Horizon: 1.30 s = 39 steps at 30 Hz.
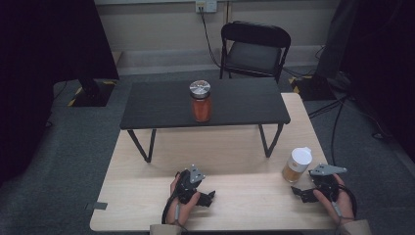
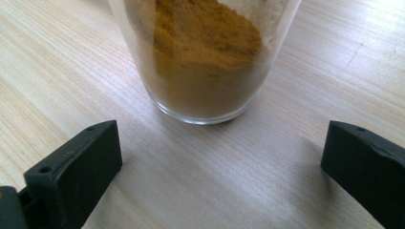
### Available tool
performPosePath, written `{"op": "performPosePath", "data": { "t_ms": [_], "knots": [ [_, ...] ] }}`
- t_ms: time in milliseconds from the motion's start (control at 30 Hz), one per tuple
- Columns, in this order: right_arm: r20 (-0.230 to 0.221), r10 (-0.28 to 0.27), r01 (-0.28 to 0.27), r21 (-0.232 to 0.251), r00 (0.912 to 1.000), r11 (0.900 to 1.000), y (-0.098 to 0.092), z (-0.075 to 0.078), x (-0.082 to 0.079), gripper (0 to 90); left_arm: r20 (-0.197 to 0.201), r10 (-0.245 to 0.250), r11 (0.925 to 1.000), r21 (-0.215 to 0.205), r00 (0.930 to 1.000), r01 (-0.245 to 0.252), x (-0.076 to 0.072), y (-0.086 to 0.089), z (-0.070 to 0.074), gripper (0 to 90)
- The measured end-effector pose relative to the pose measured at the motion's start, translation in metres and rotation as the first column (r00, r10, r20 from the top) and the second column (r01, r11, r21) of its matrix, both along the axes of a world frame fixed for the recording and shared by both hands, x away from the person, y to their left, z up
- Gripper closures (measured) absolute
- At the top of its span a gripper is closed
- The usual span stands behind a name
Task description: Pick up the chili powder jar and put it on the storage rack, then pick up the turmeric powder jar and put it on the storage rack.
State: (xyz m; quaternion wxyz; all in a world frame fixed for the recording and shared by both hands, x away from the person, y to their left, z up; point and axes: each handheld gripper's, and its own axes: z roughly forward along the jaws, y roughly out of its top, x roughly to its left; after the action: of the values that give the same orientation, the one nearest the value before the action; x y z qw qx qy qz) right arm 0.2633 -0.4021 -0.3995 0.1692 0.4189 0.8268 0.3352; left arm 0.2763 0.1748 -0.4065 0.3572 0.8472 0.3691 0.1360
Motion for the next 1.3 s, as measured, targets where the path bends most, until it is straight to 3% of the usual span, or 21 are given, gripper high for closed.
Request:
{"op": "performPosePath", "data": {
  "t_ms": [1033, 1300],
  "knots": [
    [-0.002, 0.013, -0.013, 0.016, 0.9999, 1.0, 0.0001, 0.0002, 0.0038, 1.4, 0.002, -0.011, 0.9999, 0.004, 0.9999, 0.011, 0.0006, 0.0004, 0.0003, 0.1],
    [0.055, 0.017, -0.021, 0.064, 0.9983, 0.998, 0.0042, 0.0082, 0.0007, 1.5, 0.001, -0.01, 1.0, 0.002, 1.0, 0.01, 0.0005, 0.0003, 0.0001, 0.1]
  ]
}}
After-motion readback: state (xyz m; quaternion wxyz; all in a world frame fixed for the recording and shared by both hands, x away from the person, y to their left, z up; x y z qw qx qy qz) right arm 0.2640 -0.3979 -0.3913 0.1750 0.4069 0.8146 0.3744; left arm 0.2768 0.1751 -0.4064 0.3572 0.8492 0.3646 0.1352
